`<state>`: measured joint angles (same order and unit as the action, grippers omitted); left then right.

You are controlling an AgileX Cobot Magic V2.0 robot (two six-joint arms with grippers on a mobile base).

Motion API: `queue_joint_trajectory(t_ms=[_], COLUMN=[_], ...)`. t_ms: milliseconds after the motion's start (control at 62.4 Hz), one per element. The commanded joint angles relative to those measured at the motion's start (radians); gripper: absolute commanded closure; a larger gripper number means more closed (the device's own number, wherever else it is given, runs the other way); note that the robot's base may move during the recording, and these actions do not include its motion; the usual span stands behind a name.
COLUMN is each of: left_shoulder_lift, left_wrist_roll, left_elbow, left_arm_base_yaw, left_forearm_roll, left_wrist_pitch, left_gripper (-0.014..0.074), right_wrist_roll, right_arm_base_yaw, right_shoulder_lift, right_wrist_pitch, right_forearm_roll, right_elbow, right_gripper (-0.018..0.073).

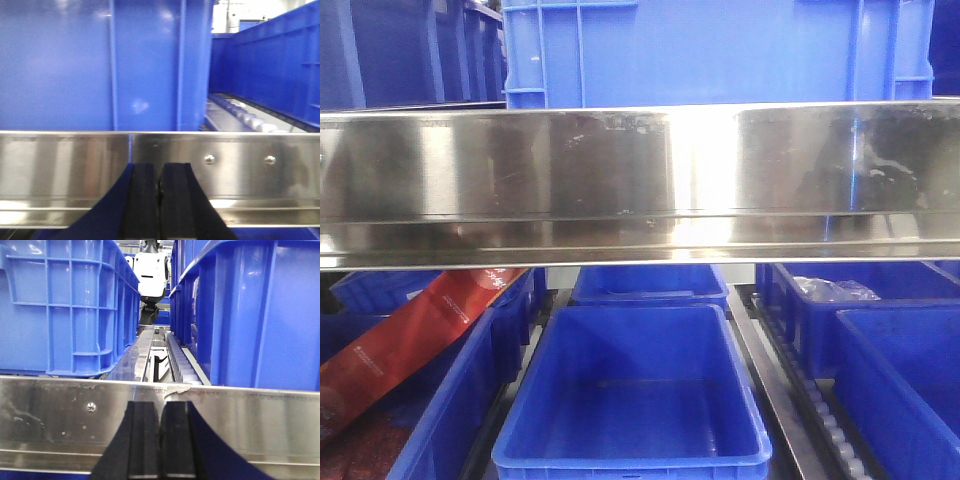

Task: Place valve from conveyor to right shelf box

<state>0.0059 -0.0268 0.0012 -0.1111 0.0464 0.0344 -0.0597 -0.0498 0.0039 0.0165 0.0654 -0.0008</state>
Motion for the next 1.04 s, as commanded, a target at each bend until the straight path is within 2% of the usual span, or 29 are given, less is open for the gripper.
queue_joint_trajectory(t_ms=[0, 96, 1025], left_shoulder_lift=[-0.006, -0.006, -0.006], left_wrist_roll=[-0.012, -0.012, -0.012], left_elbow=[-0.001, -0.001, -0.001], left_arm_base_yaw=[-0.025, -0.042, -0.042], left_forearm_roll=[0.007, 0.007, 0.007], left_wrist_pitch=[-0.026, -0.026, -0.026], left_gripper=[0.0707, 0.0707, 0.0707], right_wrist_roll=[0.002, 0.002, 0.002], right_arm_base_yaw=[0.005, 0.005, 0.005], right_shoulder_lift=[-0.004, -0.004, -0.004], right_wrist_pitch=[-0.017, -0.017, -0.017], right_forearm_roll=[-0.008, -0.008, -0.008], right_elbow=[0.001, 0.001, 0.001], right_gripper=[0.0727, 0.0727, 0.0727])
